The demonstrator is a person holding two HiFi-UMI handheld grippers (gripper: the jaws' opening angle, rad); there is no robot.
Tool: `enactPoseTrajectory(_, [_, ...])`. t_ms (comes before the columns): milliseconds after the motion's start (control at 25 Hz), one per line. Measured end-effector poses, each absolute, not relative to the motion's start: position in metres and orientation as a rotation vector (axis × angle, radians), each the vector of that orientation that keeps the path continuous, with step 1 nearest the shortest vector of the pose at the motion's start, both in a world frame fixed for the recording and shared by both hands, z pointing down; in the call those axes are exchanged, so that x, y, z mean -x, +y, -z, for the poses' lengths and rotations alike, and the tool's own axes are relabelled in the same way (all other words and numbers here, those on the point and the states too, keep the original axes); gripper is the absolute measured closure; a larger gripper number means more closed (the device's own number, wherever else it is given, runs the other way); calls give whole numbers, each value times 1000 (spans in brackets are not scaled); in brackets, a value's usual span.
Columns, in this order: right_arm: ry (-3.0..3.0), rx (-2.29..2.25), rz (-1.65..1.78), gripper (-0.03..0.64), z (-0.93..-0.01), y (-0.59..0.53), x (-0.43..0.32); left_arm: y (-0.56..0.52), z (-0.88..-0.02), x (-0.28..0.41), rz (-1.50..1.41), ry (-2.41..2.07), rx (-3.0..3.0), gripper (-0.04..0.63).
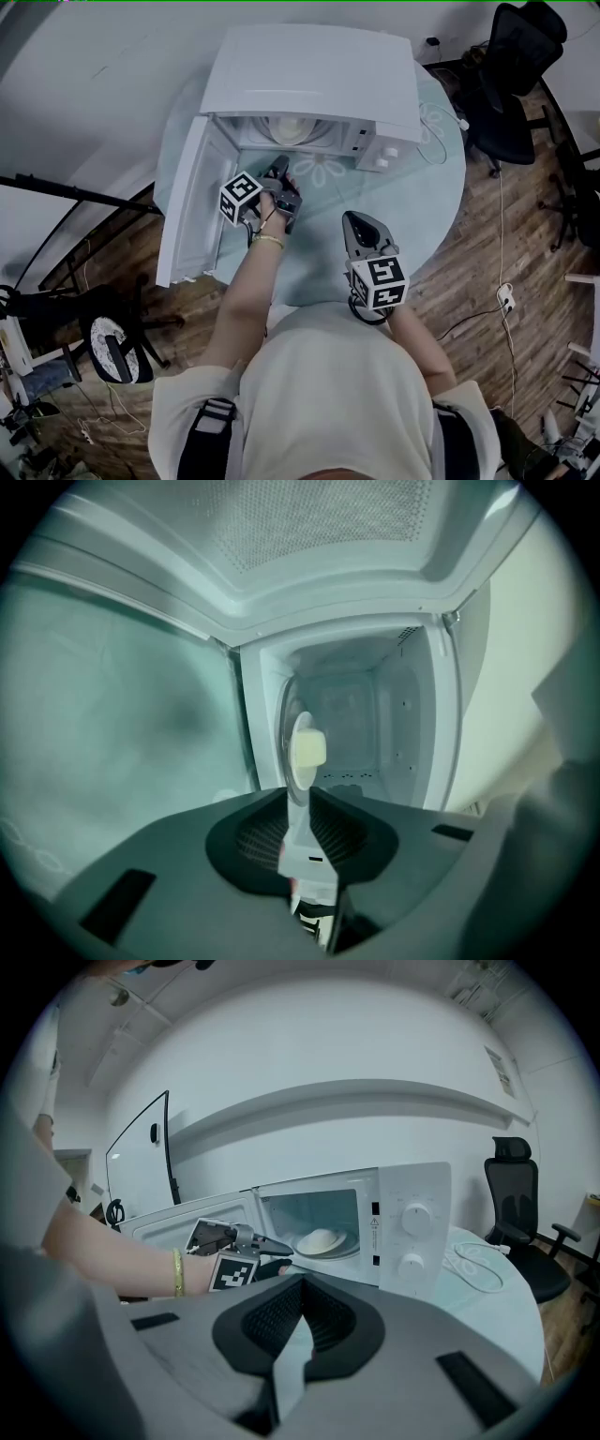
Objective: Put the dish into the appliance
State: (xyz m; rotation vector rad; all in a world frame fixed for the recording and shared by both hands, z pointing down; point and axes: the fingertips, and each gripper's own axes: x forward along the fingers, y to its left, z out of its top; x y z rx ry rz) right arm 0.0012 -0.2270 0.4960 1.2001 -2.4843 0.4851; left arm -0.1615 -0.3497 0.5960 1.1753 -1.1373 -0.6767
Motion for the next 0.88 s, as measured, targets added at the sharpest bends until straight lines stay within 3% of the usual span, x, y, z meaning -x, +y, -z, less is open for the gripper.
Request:
enactPoseTrajectory(80, [-2491,-1199,-483,612,-495,-219,0,-337,-594,162,664,-1152,-1180,581])
enactPoseTrajectory(400, [-2503,-1196,-466,612,-492,-186,5,-293,-570,155,677,-1115,-1258,586])
enactPoseTrajectory(880, [-2509,-1240,-492,612,-490,-137,-2,-206,-548,142,461,-1194,-1486,588])
